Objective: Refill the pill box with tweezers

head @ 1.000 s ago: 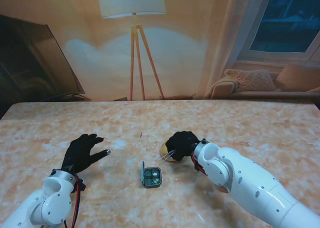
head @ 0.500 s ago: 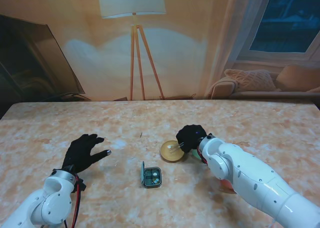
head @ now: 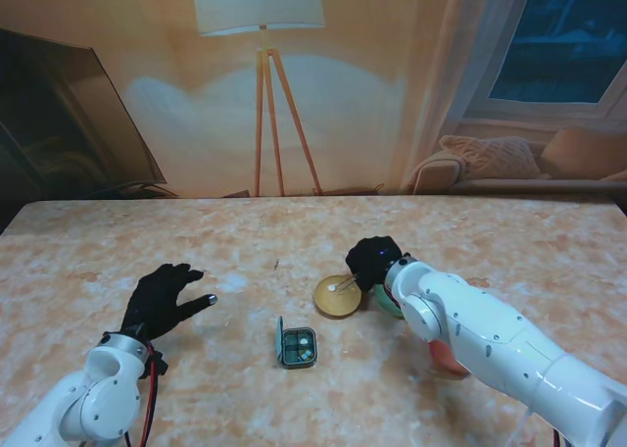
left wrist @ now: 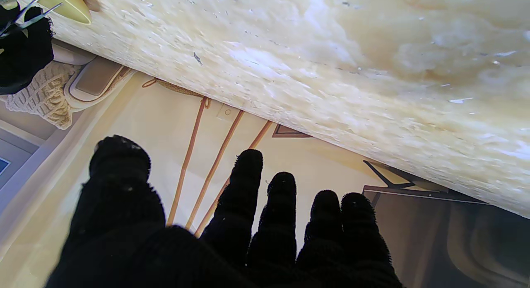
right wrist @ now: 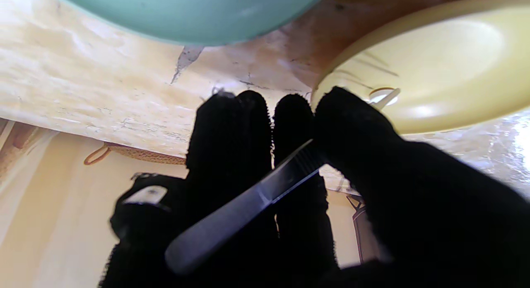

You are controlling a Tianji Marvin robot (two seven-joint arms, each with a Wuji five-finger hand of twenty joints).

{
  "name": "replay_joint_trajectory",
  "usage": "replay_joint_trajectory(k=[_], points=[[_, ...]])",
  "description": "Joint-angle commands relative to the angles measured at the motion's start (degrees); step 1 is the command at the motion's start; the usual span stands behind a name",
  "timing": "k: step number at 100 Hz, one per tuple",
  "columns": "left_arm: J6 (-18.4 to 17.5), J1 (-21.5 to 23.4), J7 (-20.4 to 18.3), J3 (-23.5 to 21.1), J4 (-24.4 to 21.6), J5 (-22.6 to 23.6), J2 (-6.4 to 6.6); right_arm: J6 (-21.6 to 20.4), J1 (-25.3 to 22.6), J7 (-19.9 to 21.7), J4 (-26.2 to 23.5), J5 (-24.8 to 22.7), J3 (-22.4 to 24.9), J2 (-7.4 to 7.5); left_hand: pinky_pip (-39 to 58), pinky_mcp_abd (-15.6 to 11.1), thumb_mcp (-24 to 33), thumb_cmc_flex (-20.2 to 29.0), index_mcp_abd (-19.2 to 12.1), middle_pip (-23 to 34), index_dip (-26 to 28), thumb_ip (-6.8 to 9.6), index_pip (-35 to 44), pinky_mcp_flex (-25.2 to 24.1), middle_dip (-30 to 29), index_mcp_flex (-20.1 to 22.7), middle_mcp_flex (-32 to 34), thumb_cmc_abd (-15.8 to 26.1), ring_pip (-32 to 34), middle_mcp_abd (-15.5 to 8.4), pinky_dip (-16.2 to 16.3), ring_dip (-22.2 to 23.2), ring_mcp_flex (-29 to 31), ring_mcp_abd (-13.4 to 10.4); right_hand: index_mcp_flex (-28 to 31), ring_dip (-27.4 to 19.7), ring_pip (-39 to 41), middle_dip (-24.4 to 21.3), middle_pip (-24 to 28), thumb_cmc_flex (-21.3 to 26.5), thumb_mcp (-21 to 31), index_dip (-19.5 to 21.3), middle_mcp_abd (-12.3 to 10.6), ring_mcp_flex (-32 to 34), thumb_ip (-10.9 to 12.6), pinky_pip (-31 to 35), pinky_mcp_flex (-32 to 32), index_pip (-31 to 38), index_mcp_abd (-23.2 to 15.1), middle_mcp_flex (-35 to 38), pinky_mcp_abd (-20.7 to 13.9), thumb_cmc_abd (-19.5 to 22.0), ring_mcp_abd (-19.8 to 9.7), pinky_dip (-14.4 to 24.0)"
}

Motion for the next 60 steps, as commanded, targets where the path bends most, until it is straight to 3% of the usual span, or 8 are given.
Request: replay_joint_trajectory(k=[1, 60], points=[[0.21, 0.38, -0.83, -0.06, -0.25, 0.00, -0.08, 0.26, 0.26, 0.73, 0.50, 0.12, -0.29, -0.73, -1.29, -2.32, -0.97, -0.28, -0.19, -0.30, -0.61, 0.93, -1.16, -0.57, -0.40, -1.03, -2.01, 1.82, -0.88, -0.73, -0.23, -0.82, -1.17, -0.95, 0.71, 1.01, 1.38, -0.90, 1.21, -0.11, 0.05, -0.16, 6.53, -0.28, 1.50, 0.79, 1.51, 1.39, -0.58, 1.18, -15.06, 2.94, 2.86, 0.14], [0.29, 0.70, -1.10, -0.32, -0.40, -0.23, -0.07, 0.93, 3.56, 0.08, 4.92, 3.00, -5.23, -2.74, -1.72, -2.26, -0.91, -0.48, -0.18, -0.31, -0.60, 0.96, -1.31, -0.52, -0.45, -1.02, -1.95, 1.75, -0.96, -0.80, -0.39, -0.89, -1.21, -1.02, 0.49, 1.14, 1.21, -1.24, 1.54, 0.02, 0.17, -0.18, 6.47, -0.36, 1.74, 0.86, 1.52, 1.27, -0.65, 0.92, -15.05, 2.80, 2.81, 0.02]])
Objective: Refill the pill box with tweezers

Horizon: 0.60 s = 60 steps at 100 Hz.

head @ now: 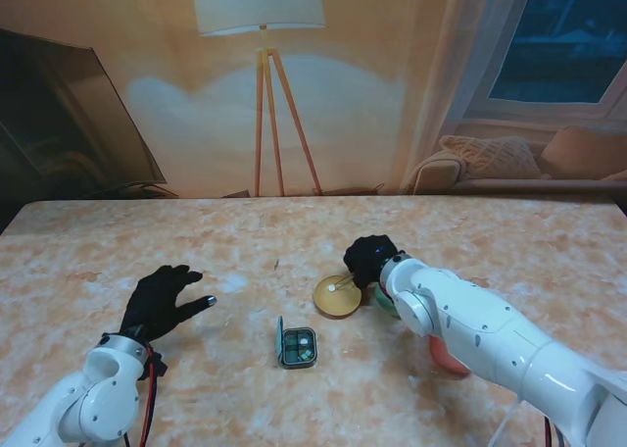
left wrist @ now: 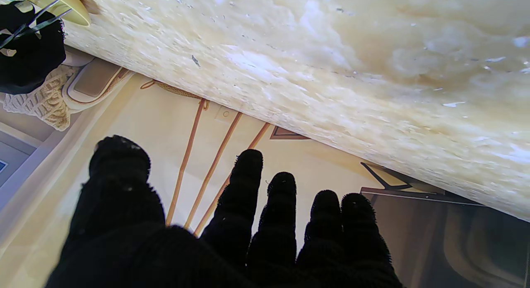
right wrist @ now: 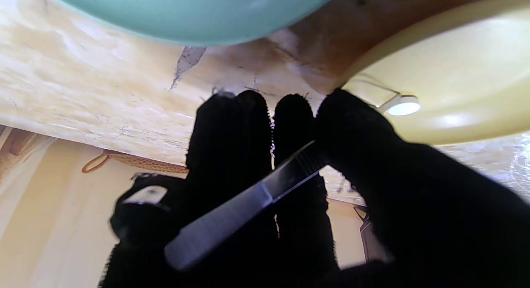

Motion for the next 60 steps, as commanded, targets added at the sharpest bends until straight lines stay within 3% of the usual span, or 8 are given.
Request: replay_joint_trajectory(k=[1, 42, 60], points=[[0.17, 0.40, -0.79, -0.07, -0.30, -0.15, -0.08, -0.24, -0.08, 0.69, 0.07, -0.15, -0.38, -0.56, -1.13, -2.26, -0.92, -0.50, -0.25, -0.31, -0.51, 0.96, -1.31, -0.51, -0.43, -1.01, -1.94, 1.75, -0.96, -0.83, -0.39, -0.89, -1.19, -1.03, 0.60, 1.14, 1.21, -1.24, 1.46, 0.46, 0.76, -0.18, 6.46, -0.36, 1.74, 0.86, 1.52, 1.26, -0.66, 0.93, -15.05, 1.44, 2.82, 0.02], [0.10, 0.41, -0.50, -0.06, -0.13, -1.08, -0.25, -0.36, 0.26, 1.44, 0.06, 0.42, -0.90, -0.73, -1.37, -2.20, -0.88, -0.65, -0.47, -0.44, -0.68, 0.96, -1.55, -0.56, -0.51, -0.98, -2.01, 2.43, -1.13, -0.87, -0.48, -0.97, -1.48, -1.03, -0.13, 1.08, 0.53, -1.53, 1.06, 0.38, 1.03, -0.24, 6.38, -1.55, 1.80, 0.12, 0.18, 0.77, -0.57, -0.15, -14.33, 1.29, 3.18, -0.22], [-0.12, 0.20, -0.17, 0.06, 0.17, -1.57, -0.35, -0.78, 0.47, 1.95, 0.23, 0.82, -1.45, -0.83, -1.77, -2.26, -0.93, -0.57, -1.99, -0.59, -0.91, 0.95, -1.52, -0.56, -0.59, -0.79, -2.28, 2.78, -1.22, -0.75, -0.68, -1.02, -1.81, -1.00, -0.96, 1.17, -0.04, -1.72, 0.63, 0.35, 1.20, -0.21, 6.20, -2.71, 1.76, -0.60, -1.07, 0.19, -0.35, -1.01, -13.54, 1.22, 3.36, -0.37]])
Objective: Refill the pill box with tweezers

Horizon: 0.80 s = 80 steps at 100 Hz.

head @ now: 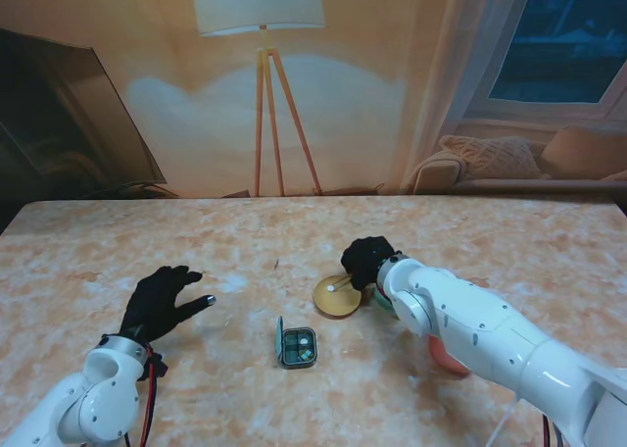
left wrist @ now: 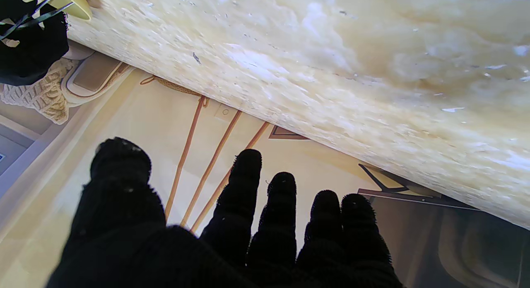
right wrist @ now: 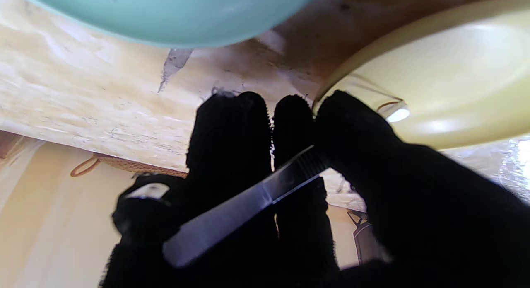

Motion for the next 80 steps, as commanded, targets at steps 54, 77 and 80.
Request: replay_joint_trajectory(k=[54, 77, 80], points=[[-0.25, 0.42, -1.36, -0.49, -0.26, 0.19, -0.08, -0.91, -0.58, -0.50, 0.53, 0.44, 0.54, -0.88, -0.77, -2.42, -1.04, -1.16, 0.43, -0.32, -1.15, 0.94, -1.34, -0.43, -0.44, -0.16, -1.63, 1.18, -0.93, -0.76, -0.42, -0.91, -1.12, -1.15, 6.35, 1.85, 3.43, 0.41, 3.39, 1.18, 4.07, 1.04, 6.66, 3.28, 3.73, 3.77, 3.85, 6.02, -3.54, 6.00, -14.20, -2.03, 3.56, 0.62], [-0.52, 0.25, -1.38, -0.52, -0.02, 0.41, -0.03, -1.26, -1.82, -0.66, -1.25, -0.26, 2.44, -0.26, -0.48, -2.44, -0.99, -1.30, 0.35, -0.20, -1.07, 0.95, -1.33, -0.39, -0.39, 0.01, -1.19, 1.08, -0.86, -0.70, -0.27, -0.88, -0.62, -1.04, 7.09, 1.55, 4.31, 1.06, 3.58, 1.12, 5.07, 2.35, 6.84, 4.00, 4.64, 4.68, 4.56, 7.42, -4.05, 7.11, -14.10, -3.11, 3.78, 0.69], [-0.54, 0.27, -1.43, -0.55, -0.04, 0.41, -0.02, -1.34, -2.21, -0.69, -1.78, -0.45, 2.98, -0.11, -0.39, -2.44, -0.97, -1.28, 0.21, -0.17, -1.04, 0.96, -1.29, -0.40, -0.37, 0.07, -1.07, 1.07, -0.84, -0.67, -0.23, -0.87, -0.52, -1.04, 7.17, 1.54, 4.45, 1.15, 3.64, 1.11, 5.25, 2.42, 6.88, 4.05, 4.72, 4.80, 4.65, 7.51, -4.03, 7.21, -14.13, -3.34, 3.79, 0.70]])
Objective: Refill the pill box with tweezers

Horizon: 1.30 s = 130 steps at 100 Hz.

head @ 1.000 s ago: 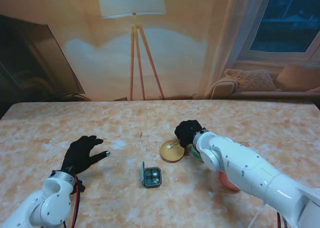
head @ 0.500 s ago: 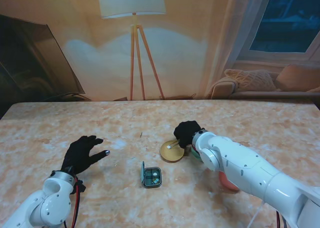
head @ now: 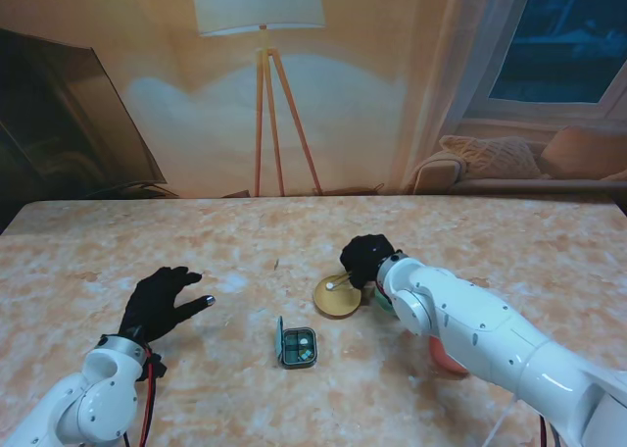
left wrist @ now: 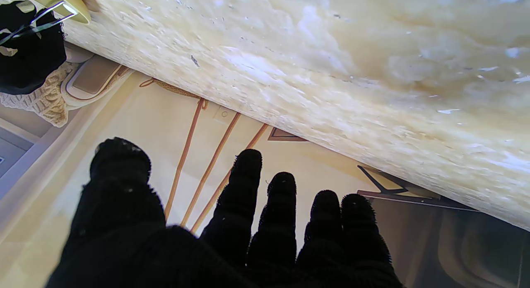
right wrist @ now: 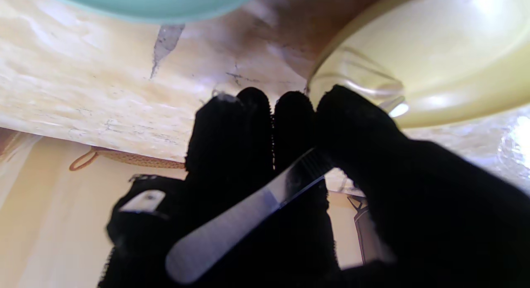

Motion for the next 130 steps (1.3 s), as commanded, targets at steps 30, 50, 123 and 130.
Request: replay_joint_trajectory(k=[30, 50, 123, 130], points=[[-0.24, 0.26, -1.11, -0.39, -0.38, 0.31, 0.02, -2.33, -6.32, 1.56, -8.31, -2.13, 6.64, 1.92, 0.67, -2.44, -0.95, -1.23, -0.08, -0.08, -0.67, 0.95, -1.01, -0.47, -0.30, 0.34, -0.38, 0.90, -0.70, -0.56, 0.23, -0.78, 0.25, -0.87, 5.13, 0.80, 3.98, 1.65, 2.19, 1.52, 5.38, 1.11, 8.01, 1.87, 2.70, 4.35, 2.93, 5.84, -3.28, 5.15, -14.22, -1.36, 4.35, 0.63], [-0.38, 0.31, -1.05, -0.53, -0.46, 0.49, 0.04, -4.47, -9.81, 2.21, -11.97, -2.57, 9.32, 2.68, 0.81, -2.48, -0.92, -1.20, -0.02, -0.11, -0.61, 0.95, -0.97, -0.51, -0.29, 0.37, -0.26, 0.88, -0.72, -0.60, 0.28, -0.76, 0.37, -0.89, 5.22, 0.67, 4.25, 1.70, 2.11, 1.58, 5.41, 1.04, 8.17, 1.95, 2.43, 4.65, 3.07, 5.80, -3.07, 5.24, -14.08, -1.54, 4.62, 0.46], [-1.01, 0.57, -0.29, -0.59, -0.28, 0.76, -0.02, -8.25, -15.31, 2.25, -15.25, -1.11, 10.13, 3.06, 1.10, -2.37, -0.92, -1.15, -0.10, -0.17, -0.53, 0.94, -0.98, -0.55, -0.29, 0.47, -0.17, 0.87, -0.77, -0.57, 0.37, -0.75, 0.54, -0.80, 4.71, 0.20, 4.22, 1.35, 1.43, 1.55, 4.55, 0.66, 7.92, 1.57, 1.63, 4.90, 2.80, 5.12, -3.05, 4.82, -13.76, -0.49, 4.76, -0.26], [-1.01, 0.54, -0.28, -0.57, -0.26, 0.84, -0.01, -8.39, -15.47, 2.45, -15.38, -1.16, 10.20, 3.17, 1.10, -2.35, -0.93, -1.17, -0.12, -0.14, -0.51, 0.94, -0.94, -0.57, -0.28, 0.55, -0.10, 0.93, -0.75, -0.58, 0.37, -0.74, 0.58, -0.82, 4.71, 0.19, 4.21, 1.31, 1.36, 1.59, 4.58, 0.66, 7.93, 1.55, 1.65, 4.89, 2.72, 5.11, -3.05, 4.73, -13.73, -0.46, 4.77, -0.29]])
